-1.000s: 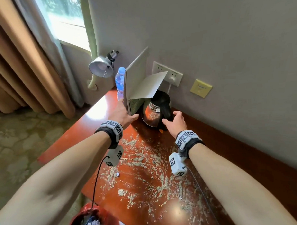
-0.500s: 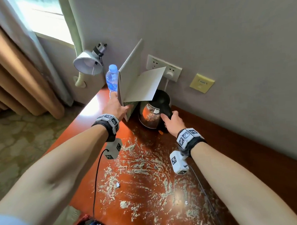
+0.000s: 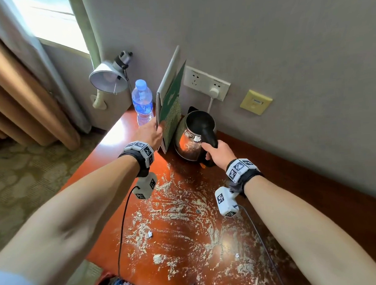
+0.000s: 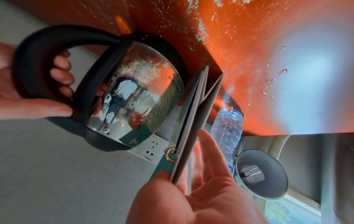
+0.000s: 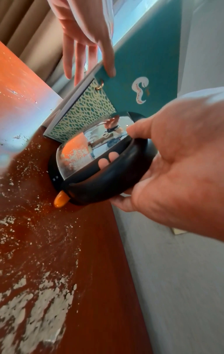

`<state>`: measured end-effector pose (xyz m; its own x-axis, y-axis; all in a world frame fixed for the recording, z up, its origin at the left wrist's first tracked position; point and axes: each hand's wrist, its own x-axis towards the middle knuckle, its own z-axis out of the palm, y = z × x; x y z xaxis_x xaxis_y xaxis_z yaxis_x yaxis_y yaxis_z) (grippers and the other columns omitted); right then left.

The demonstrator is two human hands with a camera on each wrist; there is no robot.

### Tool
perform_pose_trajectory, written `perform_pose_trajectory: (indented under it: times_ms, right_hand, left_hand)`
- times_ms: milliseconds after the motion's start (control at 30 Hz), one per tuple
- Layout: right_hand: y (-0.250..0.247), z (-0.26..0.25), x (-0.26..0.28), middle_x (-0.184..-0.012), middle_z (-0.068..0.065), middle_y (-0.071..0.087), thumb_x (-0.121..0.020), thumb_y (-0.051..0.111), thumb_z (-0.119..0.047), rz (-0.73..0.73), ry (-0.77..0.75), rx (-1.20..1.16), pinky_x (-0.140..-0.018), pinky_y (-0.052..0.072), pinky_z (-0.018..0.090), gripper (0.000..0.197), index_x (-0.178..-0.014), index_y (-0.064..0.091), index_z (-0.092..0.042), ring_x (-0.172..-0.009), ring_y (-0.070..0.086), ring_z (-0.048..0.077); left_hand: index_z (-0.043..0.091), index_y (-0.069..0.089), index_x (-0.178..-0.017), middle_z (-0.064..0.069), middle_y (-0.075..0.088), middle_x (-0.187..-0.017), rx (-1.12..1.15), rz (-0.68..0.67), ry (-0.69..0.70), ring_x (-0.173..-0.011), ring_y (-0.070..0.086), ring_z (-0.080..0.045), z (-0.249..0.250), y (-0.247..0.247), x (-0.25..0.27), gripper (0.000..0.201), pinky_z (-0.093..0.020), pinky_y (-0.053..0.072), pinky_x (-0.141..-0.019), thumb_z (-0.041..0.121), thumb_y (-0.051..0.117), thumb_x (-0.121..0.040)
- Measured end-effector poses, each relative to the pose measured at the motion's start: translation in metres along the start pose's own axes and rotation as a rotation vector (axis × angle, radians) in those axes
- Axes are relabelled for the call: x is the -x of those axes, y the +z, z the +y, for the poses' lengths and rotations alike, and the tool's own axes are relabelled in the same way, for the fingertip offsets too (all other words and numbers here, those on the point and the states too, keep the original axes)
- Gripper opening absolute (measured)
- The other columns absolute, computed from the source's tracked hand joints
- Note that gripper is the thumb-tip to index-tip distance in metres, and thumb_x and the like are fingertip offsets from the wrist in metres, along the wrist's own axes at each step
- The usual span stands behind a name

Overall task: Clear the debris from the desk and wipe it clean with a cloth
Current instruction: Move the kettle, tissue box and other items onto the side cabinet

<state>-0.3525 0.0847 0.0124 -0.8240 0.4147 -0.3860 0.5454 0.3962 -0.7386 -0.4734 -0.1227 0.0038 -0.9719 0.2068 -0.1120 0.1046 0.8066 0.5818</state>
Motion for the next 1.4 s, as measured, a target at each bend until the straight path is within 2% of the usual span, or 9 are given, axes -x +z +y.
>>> perform_pose_trajectory:
  times_ms: [67,167,333,467,767,967,1167,1267,1400]
  right_hand:
    - [0.004,-0.001,-0.003,-0.076,0.005,0.065,-0.091,0.062,-0.043,0.011,0.002,-0.024,-0.073,0.048,0.036,0.033,-0.099,0.056,-0.011,-0.071,0.062,0.021]
    - [0.006,-0.004,-0.004,-0.078,0.005,0.062,-0.092,0.061,-0.042,0.049,0.002,-0.070,-0.068,0.048,0.034,0.034,-0.103,0.056,-0.010,-0.066,0.061,0.018]
    - [-0.001,-0.001,0.002,-0.079,0.006,0.061,-0.093,0.060,-0.040,0.106,-0.018,-0.082,-0.063,0.045,0.029,0.033,-0.103,0.056,-0.009,-0.062,0.059,0.016]
    - [-0.012,0.004,0.013,-0.081,0.007,0.061,-0.094,0.060,-0.039,0.143,-0.037,-0.086,-0.057,0.042,0.026,0.032,-0.103,0.055,-0.009,-0.060,0.058,0.016]
    - [-0.054,0.032,0.057,-0.078,0.006,0.058,-0.093,0.060,-0.040,0.262,-0.016,-0.184,-0.065,0.046,0.033,0.031,-0.097,0.053,-0.010,-0.065,0.057,0.022]
    - [-0.080,0.071,0.105,-0.093,0.017,0.067,-0.091,0.062,-0.044,0.380,0.032,-0.189,-0.077,0.052,0.046,0.033,-0.096,0.055,-0.012,-0.085,0.065,0.036]
    - [-0.129,0.116,0.164,-0.094,0.012,0.064,-0.092,0.062,-0.043,0.492,0.080,-0.223,-0.068,0.043,0.032,0.034,-0.101,0.055,-0.011,-0.084,0.062,0.031]
    - [-0.156,0.141,0.196,-0.097,0.012,0.066,-0.091,0.063,-0.044,0.565,0.090,-0.233,-0.072,0.050,0.036,0.036,-0.103,0.056,-0.011,-0.086,0.064,0.031]
    - [-0.190,0.169,0.243,-0.098,0.013,0.067,-0.089,0.064,-0.045,0.655,0.111,-0.271,-0.079,0.055,0.042,0.036,-0.103,0.058,-0.012,-0.086,0.066,0.032]
  left_hand:
    - [0.007,0.056,-0.123,-0.024,0.065,-0.100,0.029,0.003,-0.006,-0.081,0.057,-0.033,0.004,-0.002,0.002,0.038,-0.033,0.040,-0.069,0.033,0.035,-0.104]
    - [0.004,0.054,-0.124,-0.024,0.063,-0.096,0.053,0.010,-0.011,-0.078,0.054,-0.031,0.006,-0.003,0.006,0.033,-0.033,0.037,-0.068,0.021,0.035,-0.104]
    - [0.002,0.054,-0.123,-0.017,0.053,-0.087,0.069,0.034,-0.003,-0.076,0.048,-0.027,0.008,-0.005,0.021,0.033,-0.032,0.036,-0.067,0.023,0.036,-0.104]
    - [-0.002,0.055,-0.119,-0.023,0.058,-0.091,0.082,0.020,0.026,-0.079,0.054,-0.031,0.021,-0.007,0.033,0.031,-0.035,0.042,-0.071,0.017,0.036,-0.103]
    - [0.009,0.058,-0.117,-0.019,0.066,-0.094,0.103,0.025,0.149,-0.080,0.064,-0.037,0.072,0.007,0.061,0.030,-0.045,0.055,-0.077,0.024,0.036,-0.102]
    - [0.013,0.057,-0.125,-0.020,0.066,-0.104,0.073,-0.135,0.265,-0.092,0.062,-0.037,0.126,0.030,0.100,0.031,-0.035,0.045,-0.075,0.025,0.038,-0.104]
    - [0.015,0.059,-0.122,-0.018,0.066,-0.108,0.111,-0.209,0.361,-0.092,0.061,-0.037,0.185,0.058,0.160,0.033,-0.038,0.048,-0.079,0.031,0.039,-0.103]
    - [0.016,0.059,-0.124,-0.017,0.065,-0.108,0.115,-0.221,0.411,-0.086,0.057,-0.034,0.212,0.068,0.191,0.036,-0.033,0.041,-0.073,0.035,0.038,-0.103]
    - [0.017,0.060,-0.123,-0.018,0.066,-0.107,0.092,-0.258,0.459,-0.091,0.061,-0.038,0.242,0.085,0.237,0.035,-0.037,0.048,-0.078,0.035,0.038,-0.102]
